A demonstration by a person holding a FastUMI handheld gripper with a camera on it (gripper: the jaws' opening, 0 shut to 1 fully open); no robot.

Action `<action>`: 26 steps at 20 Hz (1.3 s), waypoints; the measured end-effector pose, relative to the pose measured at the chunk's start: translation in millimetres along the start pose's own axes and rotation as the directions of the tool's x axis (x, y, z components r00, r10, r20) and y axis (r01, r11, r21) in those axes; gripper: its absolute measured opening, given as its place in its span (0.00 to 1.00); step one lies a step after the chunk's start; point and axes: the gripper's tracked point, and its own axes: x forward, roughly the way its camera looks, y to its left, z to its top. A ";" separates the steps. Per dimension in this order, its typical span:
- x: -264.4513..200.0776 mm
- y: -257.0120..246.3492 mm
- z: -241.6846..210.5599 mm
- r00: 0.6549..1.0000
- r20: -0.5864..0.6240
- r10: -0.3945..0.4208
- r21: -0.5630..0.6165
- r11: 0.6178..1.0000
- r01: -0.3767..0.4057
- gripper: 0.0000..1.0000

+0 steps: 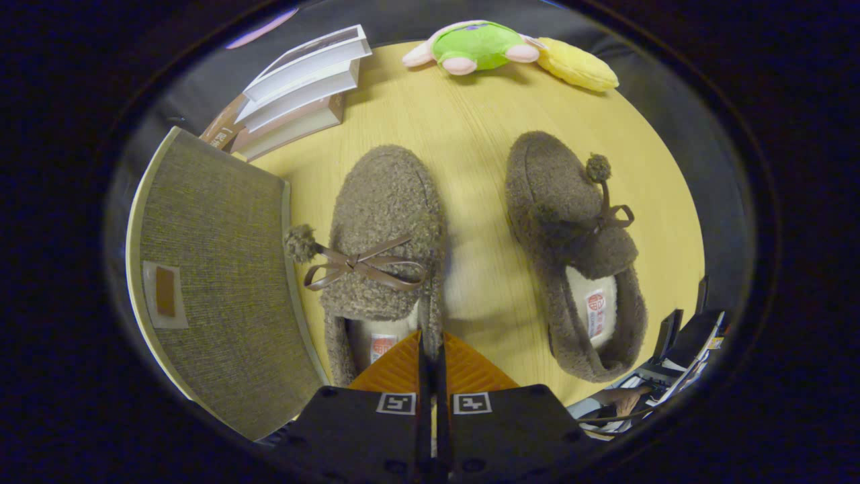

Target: Open the storage box then place both shoes into the box .Put the left shoe in first, then the right shoe, with the right side of both shoes facing outward in a uniform manner.

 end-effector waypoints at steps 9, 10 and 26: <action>-52.5 -17.6 -9.5 0.994 0.026 -0.109 0.063 0.992 0.107 0.06; -61.6 -19.7 -10.9 0.991 0.027 -0.128 0.073 0.989 0.126 0.06; -244.4 49.2 26.8 0.931 0.248 -0.269 0.106 0.962 0.250 0.06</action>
